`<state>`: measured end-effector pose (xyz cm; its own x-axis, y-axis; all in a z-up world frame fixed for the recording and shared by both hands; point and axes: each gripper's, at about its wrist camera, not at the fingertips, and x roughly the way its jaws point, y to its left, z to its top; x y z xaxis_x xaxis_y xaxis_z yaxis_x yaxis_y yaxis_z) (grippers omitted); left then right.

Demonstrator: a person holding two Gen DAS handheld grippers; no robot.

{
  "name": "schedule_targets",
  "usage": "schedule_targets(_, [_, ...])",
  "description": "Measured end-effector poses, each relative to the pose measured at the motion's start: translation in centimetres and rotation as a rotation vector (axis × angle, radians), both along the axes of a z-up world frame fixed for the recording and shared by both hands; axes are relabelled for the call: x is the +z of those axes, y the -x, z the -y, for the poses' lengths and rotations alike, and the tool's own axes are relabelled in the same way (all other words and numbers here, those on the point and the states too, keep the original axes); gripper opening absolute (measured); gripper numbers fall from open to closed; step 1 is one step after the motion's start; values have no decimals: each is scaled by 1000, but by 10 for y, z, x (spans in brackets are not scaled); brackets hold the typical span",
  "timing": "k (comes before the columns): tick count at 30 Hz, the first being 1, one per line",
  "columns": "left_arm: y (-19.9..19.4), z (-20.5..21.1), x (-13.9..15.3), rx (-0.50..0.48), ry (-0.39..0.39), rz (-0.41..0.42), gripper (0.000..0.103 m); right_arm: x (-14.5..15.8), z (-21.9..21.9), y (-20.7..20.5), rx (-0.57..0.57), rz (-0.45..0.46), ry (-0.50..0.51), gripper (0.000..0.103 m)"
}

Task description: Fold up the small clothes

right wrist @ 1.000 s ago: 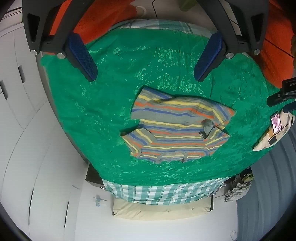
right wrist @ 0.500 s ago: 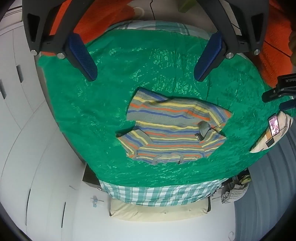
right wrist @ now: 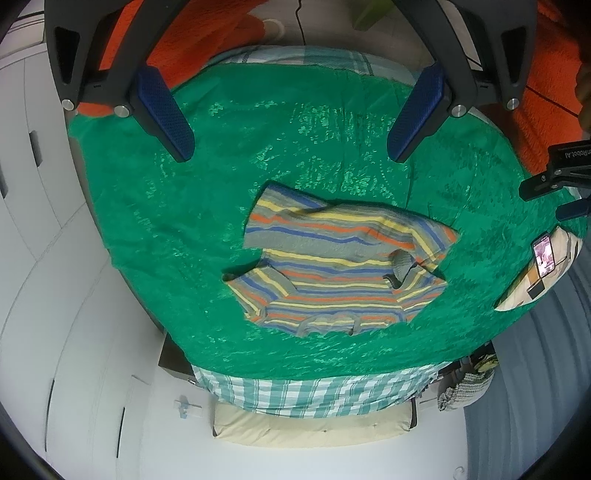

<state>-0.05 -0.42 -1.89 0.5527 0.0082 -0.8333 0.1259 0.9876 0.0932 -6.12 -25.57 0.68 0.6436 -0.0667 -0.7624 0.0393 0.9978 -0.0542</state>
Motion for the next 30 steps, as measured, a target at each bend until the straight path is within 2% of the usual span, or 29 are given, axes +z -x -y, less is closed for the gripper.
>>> schedule_targets(18, [-5, -4, 1, 7, -24, 10, 103, -2, -7, -2, 15, -13, -10, 103])
schedule_targets(30, [-4, -5, -5, 12, -22, -12, 103, -4, -9, 0, 12, -19, -17, 103])
